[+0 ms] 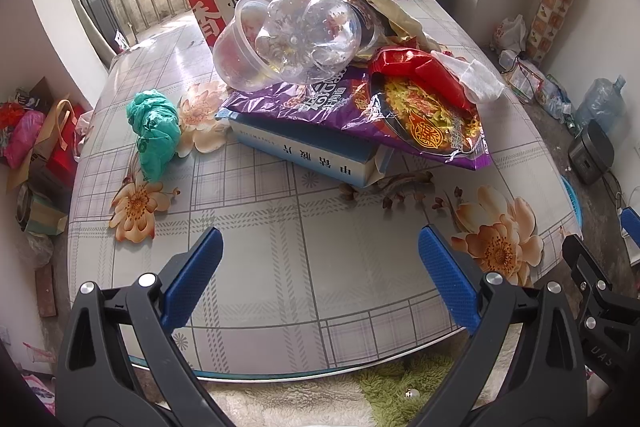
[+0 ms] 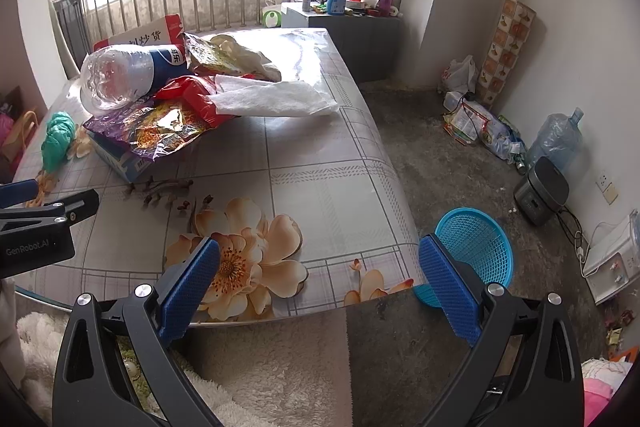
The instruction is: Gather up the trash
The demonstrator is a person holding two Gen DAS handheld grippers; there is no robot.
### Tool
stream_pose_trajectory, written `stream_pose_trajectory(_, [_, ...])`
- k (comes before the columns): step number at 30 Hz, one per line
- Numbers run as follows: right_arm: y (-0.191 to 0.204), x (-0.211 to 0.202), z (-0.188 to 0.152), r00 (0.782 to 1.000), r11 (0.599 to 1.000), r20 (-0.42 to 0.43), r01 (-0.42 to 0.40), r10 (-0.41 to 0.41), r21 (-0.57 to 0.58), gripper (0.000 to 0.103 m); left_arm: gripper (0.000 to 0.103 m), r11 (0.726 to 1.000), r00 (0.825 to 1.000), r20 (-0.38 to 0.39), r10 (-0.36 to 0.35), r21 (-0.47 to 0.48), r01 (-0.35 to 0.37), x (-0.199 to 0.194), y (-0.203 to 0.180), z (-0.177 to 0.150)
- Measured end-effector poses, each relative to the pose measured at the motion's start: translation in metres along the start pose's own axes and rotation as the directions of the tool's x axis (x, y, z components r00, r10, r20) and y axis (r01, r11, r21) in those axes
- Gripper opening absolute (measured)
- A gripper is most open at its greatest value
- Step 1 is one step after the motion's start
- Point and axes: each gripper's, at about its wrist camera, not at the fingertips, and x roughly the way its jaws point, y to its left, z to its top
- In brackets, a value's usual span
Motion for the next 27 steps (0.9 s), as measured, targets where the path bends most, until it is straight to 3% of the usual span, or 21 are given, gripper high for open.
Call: stream_pose_trajectory(27, [-0.0018, 0.0032, 0.0005, 1.000, 1.000, -0.016, 0.027, -0.027, -0.001, 0.097, 0.094, 1.000, 1.000, -0.018, -0.001, 0.026, 0.001, 0.0044, -0.0050, -0.0036])
